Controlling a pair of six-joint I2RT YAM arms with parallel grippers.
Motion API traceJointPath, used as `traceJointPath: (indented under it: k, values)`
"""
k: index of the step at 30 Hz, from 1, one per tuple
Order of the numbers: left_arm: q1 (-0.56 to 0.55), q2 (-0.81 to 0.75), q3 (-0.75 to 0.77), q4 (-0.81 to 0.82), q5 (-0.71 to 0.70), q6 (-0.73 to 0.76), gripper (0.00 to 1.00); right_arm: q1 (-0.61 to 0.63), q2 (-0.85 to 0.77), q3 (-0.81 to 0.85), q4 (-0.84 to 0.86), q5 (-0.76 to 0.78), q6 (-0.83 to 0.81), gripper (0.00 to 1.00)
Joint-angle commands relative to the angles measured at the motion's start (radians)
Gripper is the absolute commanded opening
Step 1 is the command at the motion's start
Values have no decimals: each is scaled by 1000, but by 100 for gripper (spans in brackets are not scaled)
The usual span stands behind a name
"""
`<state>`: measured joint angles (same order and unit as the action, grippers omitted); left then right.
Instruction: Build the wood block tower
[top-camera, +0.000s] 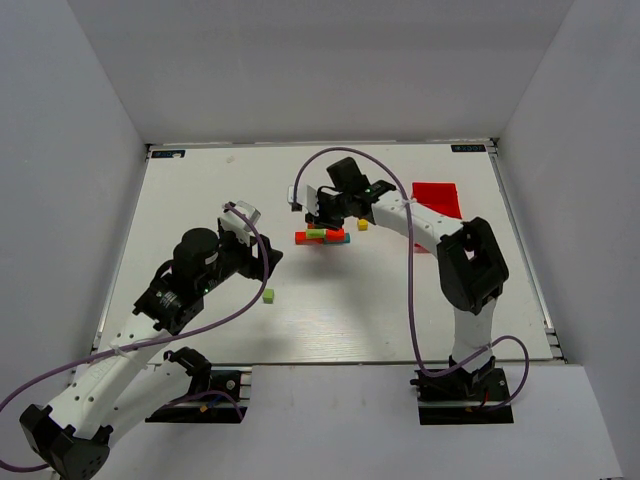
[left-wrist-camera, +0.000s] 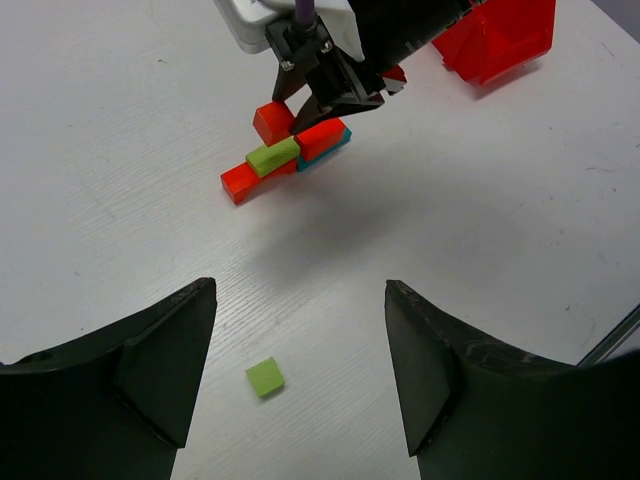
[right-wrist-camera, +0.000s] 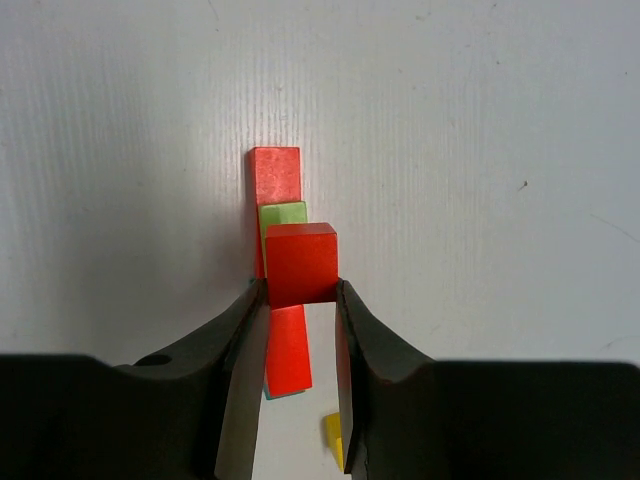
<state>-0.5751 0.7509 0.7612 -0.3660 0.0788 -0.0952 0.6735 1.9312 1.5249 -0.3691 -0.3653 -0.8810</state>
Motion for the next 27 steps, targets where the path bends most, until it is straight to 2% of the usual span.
traceJointPath:
  k: [1,11,27]
  values:
    - [4,-7,-5,10,13,5,78,-20,34,70,-71,-4,-35,5]
    - [4,-7,-5,10,13,5,78,-29,132,204,-203,-66,-90,7]
    - [4,-7,-5,10,13,5,78,-29,187,251,-257,-100,-93,8]
